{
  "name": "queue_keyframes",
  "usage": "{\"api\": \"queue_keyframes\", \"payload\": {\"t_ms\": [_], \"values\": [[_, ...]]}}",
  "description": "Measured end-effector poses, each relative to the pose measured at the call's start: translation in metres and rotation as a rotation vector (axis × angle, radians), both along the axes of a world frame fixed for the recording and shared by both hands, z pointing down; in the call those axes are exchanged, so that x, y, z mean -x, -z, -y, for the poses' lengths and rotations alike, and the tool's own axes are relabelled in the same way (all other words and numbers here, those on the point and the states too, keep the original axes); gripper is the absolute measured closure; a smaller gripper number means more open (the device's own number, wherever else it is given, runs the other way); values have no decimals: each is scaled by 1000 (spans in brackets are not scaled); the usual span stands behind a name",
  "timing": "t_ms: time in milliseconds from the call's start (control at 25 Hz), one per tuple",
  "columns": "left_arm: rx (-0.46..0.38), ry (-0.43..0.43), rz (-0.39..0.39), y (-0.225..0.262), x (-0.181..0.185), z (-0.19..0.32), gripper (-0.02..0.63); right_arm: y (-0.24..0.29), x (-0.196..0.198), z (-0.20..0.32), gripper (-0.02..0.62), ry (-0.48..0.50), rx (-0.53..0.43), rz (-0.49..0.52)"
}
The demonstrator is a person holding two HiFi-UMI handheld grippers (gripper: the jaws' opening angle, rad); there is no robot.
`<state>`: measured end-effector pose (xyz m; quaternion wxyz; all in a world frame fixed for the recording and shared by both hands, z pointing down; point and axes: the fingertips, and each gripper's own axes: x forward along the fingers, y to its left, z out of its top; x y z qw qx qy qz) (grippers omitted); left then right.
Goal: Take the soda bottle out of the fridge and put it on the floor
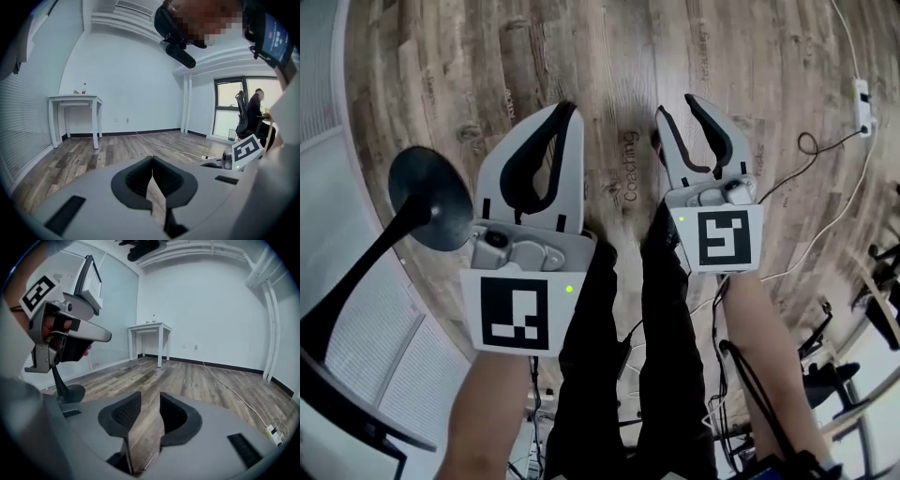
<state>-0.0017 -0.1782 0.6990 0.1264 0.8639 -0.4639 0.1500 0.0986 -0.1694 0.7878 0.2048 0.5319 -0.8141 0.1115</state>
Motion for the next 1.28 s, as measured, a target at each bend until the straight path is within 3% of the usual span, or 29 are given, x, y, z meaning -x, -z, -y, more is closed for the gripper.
{"api": "queue_keyframes", "payload": {"t_ms": [240, 480, 680, 1280], "values": [[-132, 59, -17, 103, 4, 34, 589, 124, 5, 46, 510, -17, -163, 58], [-211, 116, -41, 223, 13, 59, 589, 260, 13, 80, 581, -21, -287, 103], [-332, 164, -63, 339, 11, 79, 589, 390, 10, 110, 581, 3, -429, 120], [-555, 281, -76, 637, 38, 36, 589, 706, 24, 59, 583, 58, -660, 150]]}}
